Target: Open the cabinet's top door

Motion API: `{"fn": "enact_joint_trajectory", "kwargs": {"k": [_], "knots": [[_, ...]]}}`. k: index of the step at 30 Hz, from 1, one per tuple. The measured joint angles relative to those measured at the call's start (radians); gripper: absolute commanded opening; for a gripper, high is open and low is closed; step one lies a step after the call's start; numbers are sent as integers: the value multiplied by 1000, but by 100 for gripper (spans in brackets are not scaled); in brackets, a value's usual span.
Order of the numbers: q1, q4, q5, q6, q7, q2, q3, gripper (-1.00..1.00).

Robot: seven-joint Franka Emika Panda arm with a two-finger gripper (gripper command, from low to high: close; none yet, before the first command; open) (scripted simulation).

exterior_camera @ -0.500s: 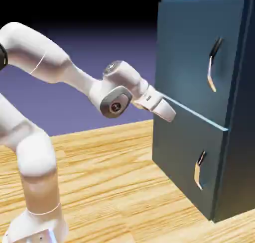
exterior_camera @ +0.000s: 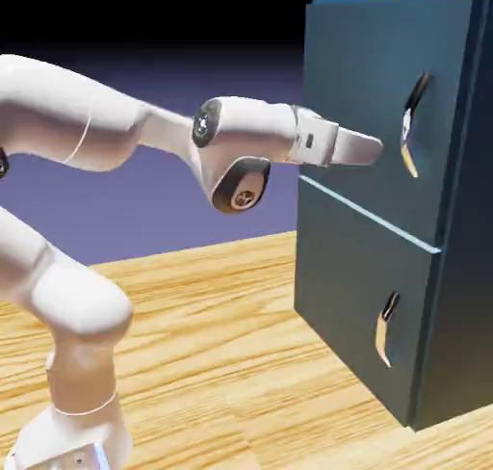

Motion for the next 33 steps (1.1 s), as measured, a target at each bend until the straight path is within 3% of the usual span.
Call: {"fn": "enact_joint_trajectory", "kwargs": {"k": [6, 11, 12, 33], "knots": [[140, 39, -1, 119, -97, -38, -167, 0], [325, 167, -17, 152, -78, 70, -314, 0], [336, 174, -18, 154, -77, 76, -322, -100], [-255, -77, 507, 258, -190, 30, 363, -100]]}}
